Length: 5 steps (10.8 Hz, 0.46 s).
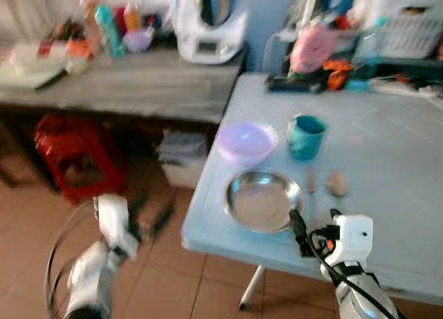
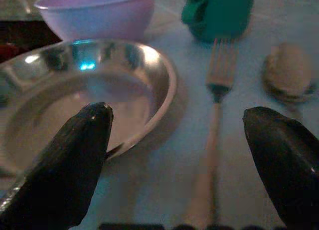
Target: Setting the table
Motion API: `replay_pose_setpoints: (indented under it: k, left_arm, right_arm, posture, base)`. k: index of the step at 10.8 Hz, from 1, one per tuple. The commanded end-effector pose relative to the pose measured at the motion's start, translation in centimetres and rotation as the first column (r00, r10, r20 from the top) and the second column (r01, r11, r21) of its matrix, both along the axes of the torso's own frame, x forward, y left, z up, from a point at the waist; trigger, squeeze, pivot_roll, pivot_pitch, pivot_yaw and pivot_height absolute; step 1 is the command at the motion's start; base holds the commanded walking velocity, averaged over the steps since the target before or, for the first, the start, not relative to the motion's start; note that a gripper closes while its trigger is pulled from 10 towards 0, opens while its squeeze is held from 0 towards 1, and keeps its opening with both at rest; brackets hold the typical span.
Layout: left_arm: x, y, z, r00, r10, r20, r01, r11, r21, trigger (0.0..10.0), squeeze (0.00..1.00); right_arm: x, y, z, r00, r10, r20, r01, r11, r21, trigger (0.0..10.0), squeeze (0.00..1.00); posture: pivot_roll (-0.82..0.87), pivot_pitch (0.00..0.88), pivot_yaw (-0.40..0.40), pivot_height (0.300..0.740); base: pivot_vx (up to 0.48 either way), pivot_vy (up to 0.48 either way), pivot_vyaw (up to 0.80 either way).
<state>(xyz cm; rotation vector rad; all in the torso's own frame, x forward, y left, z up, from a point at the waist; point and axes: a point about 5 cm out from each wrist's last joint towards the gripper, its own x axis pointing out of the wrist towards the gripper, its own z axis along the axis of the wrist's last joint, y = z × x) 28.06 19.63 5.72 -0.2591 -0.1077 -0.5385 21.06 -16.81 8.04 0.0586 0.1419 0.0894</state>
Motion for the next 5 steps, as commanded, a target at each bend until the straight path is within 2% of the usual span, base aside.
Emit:
replay_pose_setpoints:
  k: [1,3,4,5]
  left_arm:
    - [1.7,-0.8,3.7,0.995,0.001,0.104,0.004,0.999,-0.042,10.0,0.00]
    - [2.2,-4.0,9.4,0.982,-0.016,0.190,0.032,0.996,-0.084,10.0,0.00]
    - [1.5,-4.9,8.1,0.988,-0.064,0.138,0.069,0.997,-0.030,10.0,0.00]
    - [0.5,-4.9,6.8,0.989,-0.128,0.079,0.127,0.992,0.025,10.0,0.00]
  right_arm:
    - [0.0,0.2,-0.1,1.000,0.008,-0.007,-0.008,1.000,0.009,10.0,0.00]
    - [0.0,0.2,-0.3,1.000,0.009,-0.011,-0.009,1.000,0.009,10.0,0.00]
    - [0.0,0.3,-0.3,1.000,0.011,-0.011,-0.011,1.000,0.008,10.0,0.00]
    - [-0.1,0.2,-0.4,1.000,0.008,-0.013,-0.008,1.000,0.009,10.0,0.00]
  posture:
    - [0.03,0.000,0.056,0.740]
    - [0.03,0.000,0.058,0.740]
    - [0.03,0.000,0.061,0.740]
    - [0.03,0.000,0.061,0.740]
  base:
    - [0.000,0.000,0.00]
    - [0.000,0.000,0.00]
    - [0.000,0.000,0.00]
    - [0.000,0.000,0.00]
